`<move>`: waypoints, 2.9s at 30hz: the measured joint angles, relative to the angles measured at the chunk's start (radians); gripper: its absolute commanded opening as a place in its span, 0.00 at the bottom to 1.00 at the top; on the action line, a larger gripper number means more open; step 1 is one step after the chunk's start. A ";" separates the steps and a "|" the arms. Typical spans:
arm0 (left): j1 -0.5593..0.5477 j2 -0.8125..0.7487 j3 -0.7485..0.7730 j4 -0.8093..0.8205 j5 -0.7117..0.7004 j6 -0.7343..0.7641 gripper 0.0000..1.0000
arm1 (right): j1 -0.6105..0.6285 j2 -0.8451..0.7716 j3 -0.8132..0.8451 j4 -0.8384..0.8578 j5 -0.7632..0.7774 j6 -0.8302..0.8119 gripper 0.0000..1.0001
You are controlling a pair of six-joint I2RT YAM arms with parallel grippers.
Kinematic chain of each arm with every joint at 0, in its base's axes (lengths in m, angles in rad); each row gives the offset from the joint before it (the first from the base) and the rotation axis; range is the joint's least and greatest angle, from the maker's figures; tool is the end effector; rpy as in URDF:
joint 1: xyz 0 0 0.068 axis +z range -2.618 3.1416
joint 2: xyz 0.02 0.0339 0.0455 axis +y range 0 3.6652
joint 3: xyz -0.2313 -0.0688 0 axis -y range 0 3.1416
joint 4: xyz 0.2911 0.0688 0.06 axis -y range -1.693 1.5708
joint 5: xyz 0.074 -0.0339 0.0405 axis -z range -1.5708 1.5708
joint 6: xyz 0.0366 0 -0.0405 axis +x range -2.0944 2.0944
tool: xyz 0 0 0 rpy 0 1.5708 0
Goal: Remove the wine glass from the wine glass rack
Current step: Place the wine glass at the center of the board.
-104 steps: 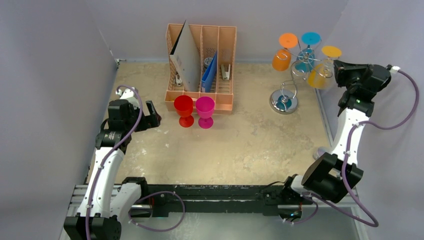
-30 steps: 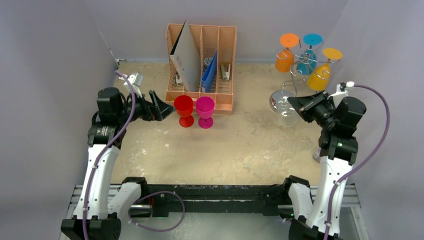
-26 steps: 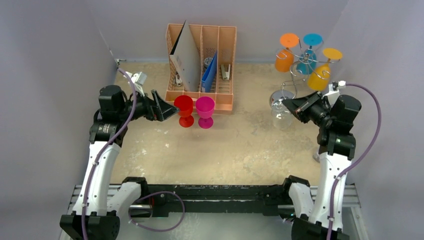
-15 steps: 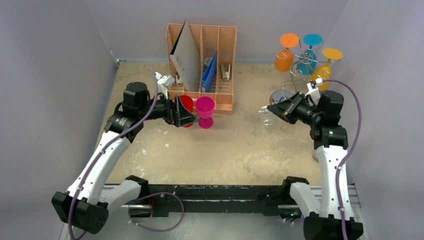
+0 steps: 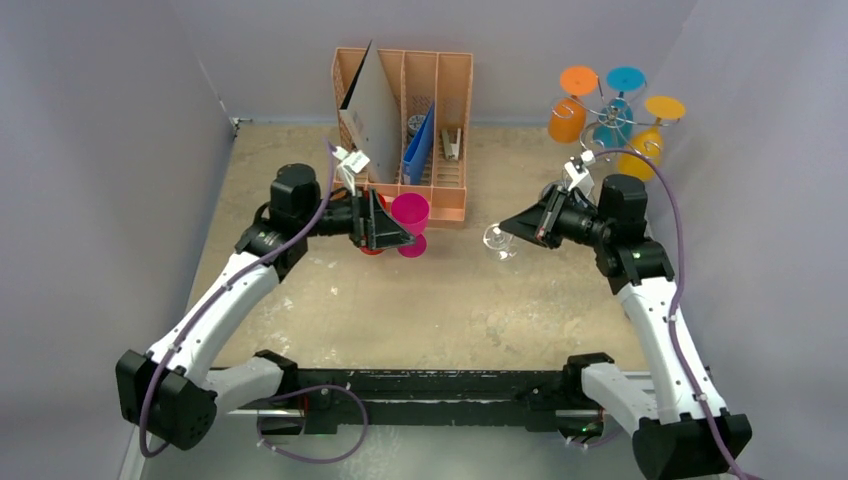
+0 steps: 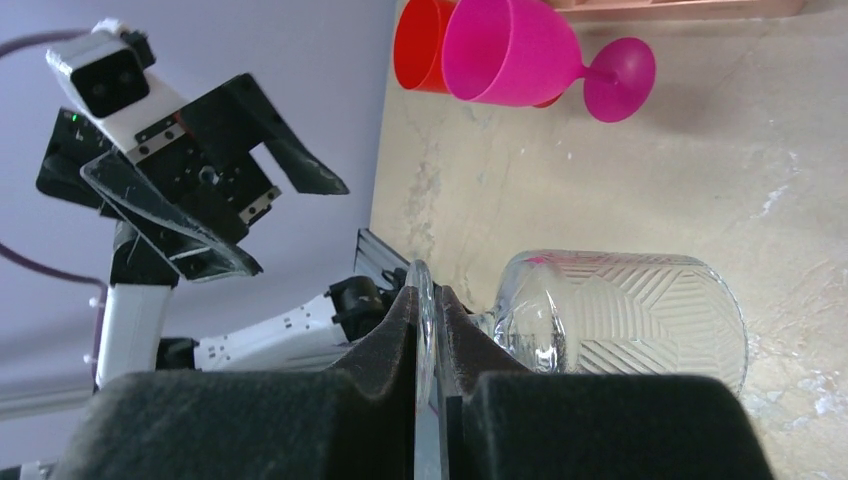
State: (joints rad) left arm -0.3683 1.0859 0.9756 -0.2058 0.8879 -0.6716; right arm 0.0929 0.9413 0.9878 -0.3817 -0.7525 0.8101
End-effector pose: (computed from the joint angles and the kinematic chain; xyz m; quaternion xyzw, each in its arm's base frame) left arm 0.2700 -0.1346 0.3155 0.1388 0.7608 -0.5651 0.2873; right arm 0.2635 0.0497 0.3408 0.0668 0.7846 0.5046 0.3541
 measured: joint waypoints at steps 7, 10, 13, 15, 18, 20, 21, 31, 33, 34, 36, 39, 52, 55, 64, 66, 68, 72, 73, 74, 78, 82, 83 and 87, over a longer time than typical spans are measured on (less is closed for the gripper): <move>-0.156 0.114 0.001 0.118 0.002 -0.058 0.75 | 0.095 0.006 0.000 0.025 0.000 -0.026 0.00; -0.209 0.145 0.001 0.163 -0.005 -0.080 0.69 | 0.144 0.017 0.001 0.032 0.000 -0.038 0.00; -0.231 0.156 -0.011 0.254 -0.012 -0.133 0.63 | 0.190 0.031 0.001 0.049 0.000 -0.045 0.00; -0.239 0.164 -0.032 0.345 -0.013 -0.184 0.59 | 0.216 0.041 0.001 0.068 0.001 -0.050 0.00; -0.255 0.191 -0.049 0.441 -0.014 -0.243 0.56 | 0.242 0.049 0.001 0.095 0.002 -0.055 0.00; -0.272 0.212 -0.056 0.483 -0.016 -0.268 0.53 | 0.252 0.049 0.001 0.119 0.002 -0.055 0.00; -0.279 0.218 -0.058 0.492 -0.016 -0.275 0.52 | 0.255 0.049 0.001 0.132 0.002 -0.054 0.00; -0.301 0.222 -0.074 0.572 -0.019 -0.319 0.20 | 0.288 0.049 0.000 0.238 0.005 -0.045 0.00; -0.302 0.223 -0.074 0.595 -0.019 -0.332 0.20 | 0.295 0.048 -0.008 0.255 0.009 -0.045 0.00; -0.303 0.225 -0.074 0.600 -0.019 -0.334 0.20 | 0.298 0.048 -0.013 0.266 0.009 -0.045 0.00; -0.303 0.230 -0.074 0.607 -0.018 -0.341 0.20 | 0.302 0.047 -0.018 0.276 0.010 -0.045 0.00; -0.303 0.237 -0.074 0.615 -0.018 -0.350 0.19 | 0.307 0.046 -0.023 0.285 0.015 -0.045 0.00; -0.305 0.238 -0.087 0.630 -0.009 -0.378 0.00 | 0.335 0.034 -0.029 0.309 0.024 -0.091 0.23; -0.312 0.228 -0.087 0.601 -0.019 -0.341 0.00 | 0.341 0.032 -0.022 0.280 0.027 -0.109 0.33; -0.329 0.199 -0.087 0.503 -0.031 -0.265 0.00 | 0.350 0.023 0.008 0.129 -0.016 -0.199 0.25; -0.329 0.193 -0.087 0.500 -0.028 -0.259 0.00 | 0.350 0.022 0.010 0.123 -0.026 -0.207 0.15; -0.329 0.190 -0.087 0.500 -0.023 -0.256 0.00 | 0.349 0.023 0.018 0.106 -0.032 -0.221 0.03; -0.328 0.184 -0.087 0.500 0.002 -0.260 0.16 | 0.348 0.023 0.023 0.096 -0.053 -0.243 0.00; -0.328 0.183 -0.087 0.501 0.005 -0.260 0.21 | 0.348 0.023 0.023 0.098 -0.055 -0.243 0.00; -0.328 0.183 -0.087 0.504 0.007 -0.259 0.24 | 0.348 0.023 0.023 0.101 -0.053 -0.240 0.00; -0.328 0.183 -0.087 0.516 0.006 -0.251 0.31 | 0.348 0.023 0.017 0.118 -0.049 -0.195 0.00; -0.328 0.183 -0.087 0.518 0.006 -0.250 0.31 | 0.350 0.023 0.006 0.158 -0.042 -0.165 0.00; -0.328 0.183 -0.087 0.518 0.006 -0.249 0.31 | 0.350 0.023 0.004 0.161 -0.040 -0.162 0.00; -0.328 0.183 -0.087 0.518 0.003 -0.249 0.13 | 0.351 0.023 0.003 0.173 -0.031 -0.155 0.00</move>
State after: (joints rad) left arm -0.6960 1.2694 0.8883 0.3122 0.8906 -0.9211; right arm 0.4442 0.9638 0.9905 -0.2085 -0.7834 0.6552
